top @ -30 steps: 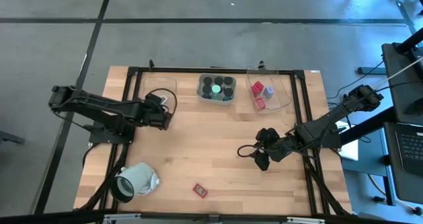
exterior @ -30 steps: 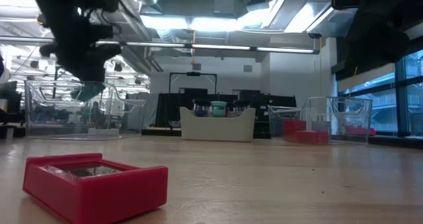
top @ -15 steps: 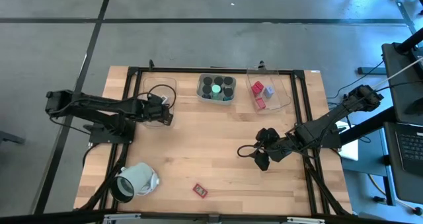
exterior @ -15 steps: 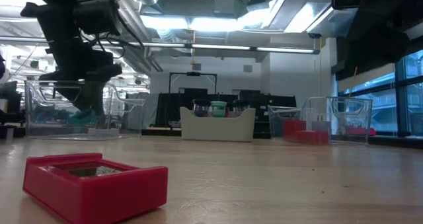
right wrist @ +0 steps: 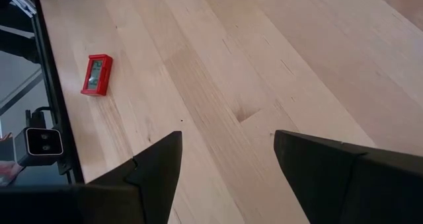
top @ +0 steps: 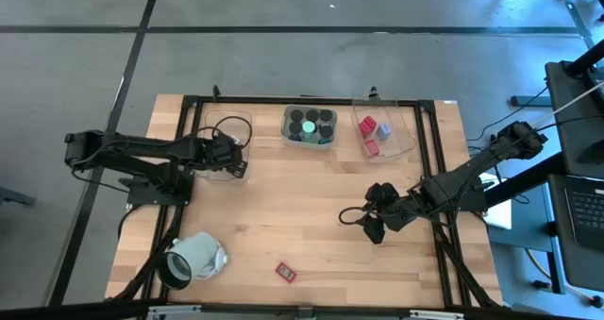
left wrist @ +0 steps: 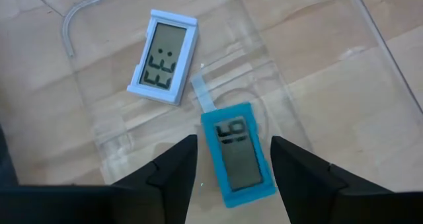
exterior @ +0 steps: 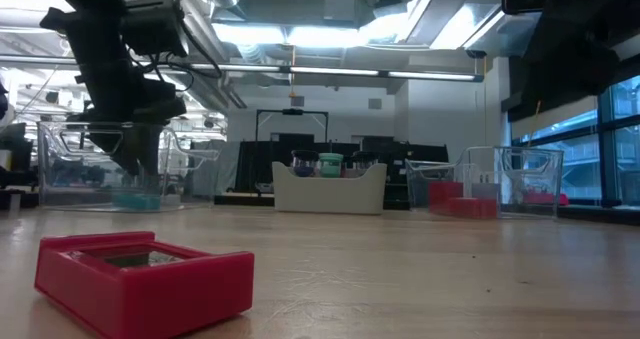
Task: Pick & Place Office items
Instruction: Put the red digital timer into the left transparent bin
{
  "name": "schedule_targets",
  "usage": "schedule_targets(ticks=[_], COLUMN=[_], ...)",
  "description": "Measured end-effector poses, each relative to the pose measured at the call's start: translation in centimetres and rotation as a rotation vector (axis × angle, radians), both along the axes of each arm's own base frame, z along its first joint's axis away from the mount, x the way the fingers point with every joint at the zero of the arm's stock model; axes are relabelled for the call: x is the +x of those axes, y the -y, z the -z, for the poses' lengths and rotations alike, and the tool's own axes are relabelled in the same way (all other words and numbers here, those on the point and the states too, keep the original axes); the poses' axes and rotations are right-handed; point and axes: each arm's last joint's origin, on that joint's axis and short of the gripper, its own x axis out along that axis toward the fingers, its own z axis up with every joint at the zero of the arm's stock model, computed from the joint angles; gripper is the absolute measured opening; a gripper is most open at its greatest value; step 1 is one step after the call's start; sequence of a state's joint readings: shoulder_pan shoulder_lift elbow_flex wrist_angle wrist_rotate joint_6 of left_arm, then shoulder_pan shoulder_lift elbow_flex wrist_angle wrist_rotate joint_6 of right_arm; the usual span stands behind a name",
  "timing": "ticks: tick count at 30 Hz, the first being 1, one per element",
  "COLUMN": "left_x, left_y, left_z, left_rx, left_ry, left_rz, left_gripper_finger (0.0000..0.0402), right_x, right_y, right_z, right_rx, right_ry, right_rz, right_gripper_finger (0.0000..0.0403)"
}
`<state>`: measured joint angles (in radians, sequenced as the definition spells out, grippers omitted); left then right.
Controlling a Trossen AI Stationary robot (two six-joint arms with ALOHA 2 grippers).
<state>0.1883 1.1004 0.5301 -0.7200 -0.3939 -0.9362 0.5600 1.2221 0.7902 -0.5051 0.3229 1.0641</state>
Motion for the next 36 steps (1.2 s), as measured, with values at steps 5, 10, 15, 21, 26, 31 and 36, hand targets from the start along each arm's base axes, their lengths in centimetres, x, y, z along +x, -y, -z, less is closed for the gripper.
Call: schedule_targets(ticks=[5, 10, 15, 21, 26, 31, 36], left_x=[0.0, -0.1, 0.8, 2.2, 4.2, 6.4, 9.0], left_y=[0.0, -0.1, 0.8, 3.2, 6.8, 10.9, 15.1], left_z=[0.0, -1.3, -5.7, -9.4, -10.3, -9.3, -7.2], left_rx=[0.003, 0.08, 0.243, 0.442, 0.417, 0.424, 0.442], left_ry=[-0.002, 0.009, 0.099, 0.197, 0.425, 0.527, 0.634], left_rz=[0.005, 0.063, 0.281, 0.717, 1.103, 1.352, 1.463], left_gripper_finger=[0.0198, 0.022, 0.0252, 0.0289, 0.0294, 0.0293, 0.0293], right_x=[0.0, 0.0, 0.0, 0.0, 0.0, 0.0, 0.0], right_y=[0.0, 0.0, 0.0, 0.0, 0.0, 0.0, 0.0], right_z=[0.0, 0.0, 0.0, 0.0, 0.0, 0.0, 0.0], right_rx=[0.0, 0.001, 0.001, 0.003, 0.003, 0.003, 0.004], right_ry=[0.0, 0.0, 0.0, 0.003, 0.003, 0.003, 0.005], right_rz=[0.0, 0.0, -0.001, -0.001, -0.001, 0.0, 0.0], right_gripper_finger=[0.0245, 0.0245, 0.0245, 0.0245, 0.0245, 0.0245, 0.0245])
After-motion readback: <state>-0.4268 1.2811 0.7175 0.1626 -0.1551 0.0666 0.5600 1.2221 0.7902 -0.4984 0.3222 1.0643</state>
